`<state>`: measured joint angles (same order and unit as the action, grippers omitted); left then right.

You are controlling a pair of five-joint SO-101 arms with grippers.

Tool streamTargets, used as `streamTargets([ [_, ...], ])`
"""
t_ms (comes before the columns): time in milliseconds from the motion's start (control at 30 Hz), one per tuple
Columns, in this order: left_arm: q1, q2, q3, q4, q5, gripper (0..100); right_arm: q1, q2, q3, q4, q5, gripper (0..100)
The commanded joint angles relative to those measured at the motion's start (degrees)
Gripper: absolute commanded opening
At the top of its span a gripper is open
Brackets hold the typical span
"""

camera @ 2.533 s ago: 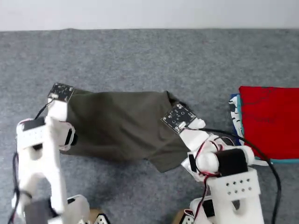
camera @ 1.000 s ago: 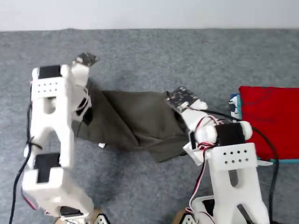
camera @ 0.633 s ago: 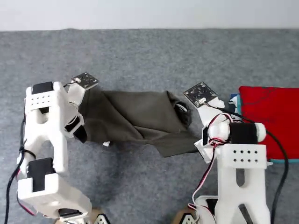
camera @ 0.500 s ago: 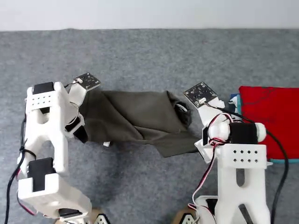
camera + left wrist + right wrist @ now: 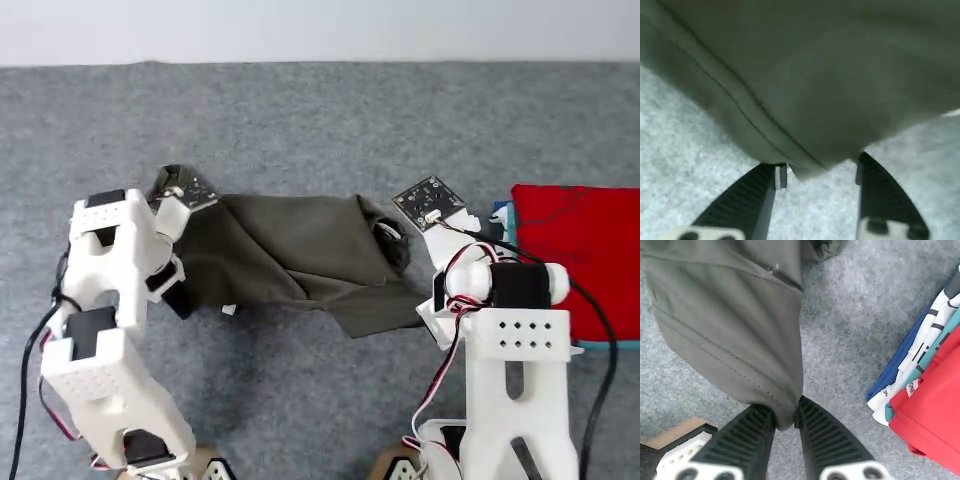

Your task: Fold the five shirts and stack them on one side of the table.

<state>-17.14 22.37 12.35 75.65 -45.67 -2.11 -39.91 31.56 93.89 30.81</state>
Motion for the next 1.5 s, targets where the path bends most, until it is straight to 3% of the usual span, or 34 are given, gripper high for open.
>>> streamTargets([
  [0, 0.1, 1.1, -3.1, -1.1, 3.2, 23, 0.7, 0.1, -0.3, -0.7, 0.4, 0.9],
  [100, 1.6, 3.1, -5.8, 0.1, 5.6, 21, 0.7, 0.1, -0.3, -0.7, 0.4, 0.9],
  [433, 7.2, 7.6, -10.9, 8.4, 6.6, 1, 0.7, -0.4, -0.4, -0.5, 0.4, 0.9],
  [567, 7.8, 5.5, -12.3, 11.6, 8.9, 1, 0.7, -0.5, -0.6, -0.3, 0.4, 0.9],
  [833, 7.7, -14.7, -13.3, 16.5, 15.0, 0, 0.7, -2.1, -11.5, 3.4, 0.5, 0.9],
  [1100, 8.1, -36.3, -13.4, 16.7, 30.4, 0, 0.7, -2.1, -31.4, 2.9, 0.5, 0.9],
  [1233, 8.2, -45.3, -13.4, 16.4, 30.1, 1, 0.8, -2.1, -37.2, -2.8, 0.6, 0.9],
  [1467, 7.9, -56.3, -13.5, 8.9, 20.6, 1, 0.7, -2.2, -41.2, -17.7, 5.2, 0.9],
])
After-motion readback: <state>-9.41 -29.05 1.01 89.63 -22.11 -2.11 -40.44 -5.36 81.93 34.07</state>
